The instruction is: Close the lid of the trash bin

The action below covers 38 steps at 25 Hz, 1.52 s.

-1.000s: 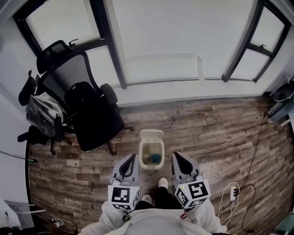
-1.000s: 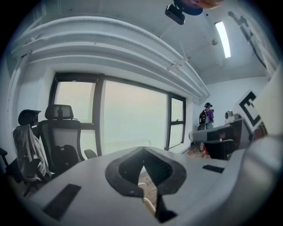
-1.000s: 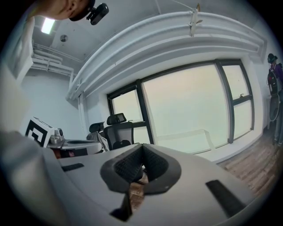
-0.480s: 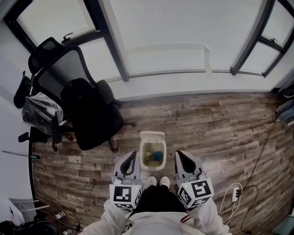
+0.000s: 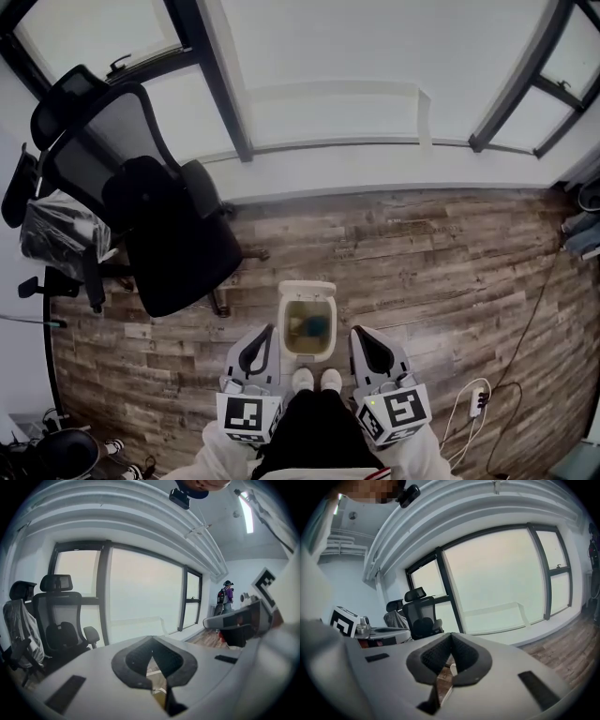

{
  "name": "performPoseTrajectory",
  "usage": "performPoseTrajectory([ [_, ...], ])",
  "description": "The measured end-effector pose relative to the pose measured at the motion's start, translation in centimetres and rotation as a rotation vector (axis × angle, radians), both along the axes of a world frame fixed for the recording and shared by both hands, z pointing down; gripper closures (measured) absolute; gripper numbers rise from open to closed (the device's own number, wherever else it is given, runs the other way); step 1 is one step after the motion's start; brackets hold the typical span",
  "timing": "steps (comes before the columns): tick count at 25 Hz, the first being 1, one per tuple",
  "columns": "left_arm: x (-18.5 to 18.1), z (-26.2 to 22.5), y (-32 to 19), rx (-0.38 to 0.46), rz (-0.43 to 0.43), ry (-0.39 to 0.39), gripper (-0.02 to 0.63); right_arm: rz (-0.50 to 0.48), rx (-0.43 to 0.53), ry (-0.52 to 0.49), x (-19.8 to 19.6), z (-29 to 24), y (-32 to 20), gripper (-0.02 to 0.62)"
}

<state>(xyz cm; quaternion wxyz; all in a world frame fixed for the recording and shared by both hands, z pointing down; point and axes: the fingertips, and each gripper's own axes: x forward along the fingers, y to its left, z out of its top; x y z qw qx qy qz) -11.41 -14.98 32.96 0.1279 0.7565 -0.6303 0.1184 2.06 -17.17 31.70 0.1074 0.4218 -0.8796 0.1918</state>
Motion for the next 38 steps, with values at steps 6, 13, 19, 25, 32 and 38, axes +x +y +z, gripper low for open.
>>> performPoseTrajectory([
  [6,-0.9,6.1,-3.2,-0.016,0.041,-0.014,0.597,0.02,-0.012,0.002,-0.5,4.8,-2.6,0.571],
  [13,-0.4,13.1,-7.5,-0.068,0.114,-0.012,0.597,0.075,-0.028,0.004,1.2,10.4,-5.5,0.571],
  [19,-0.1,18.8,-11.5,-0.138,0.154,-0.01,0.597,0.08,-0.02,0.003,0.8,14.0,-7.2,0.571],
  [25,0.2,24.3,-15.5,-0.21,0.233,-0.049,0.597,0.08,-0.032,-0.01,-0.5,17.6,-7.7,0.571],
  [32,0.0,30.5,-16.8,-0.306,0.285,-0.098,0.597,0.131,-0.06,-0.03,-0.4,21.6,-8.4,0.571],
  [38,-0.6,34.0,-16.2,-0.408,0.329,-0.133,0.597,0.153,-0.089,-0.031,0.3,23.3,-8.0,0.572],
])
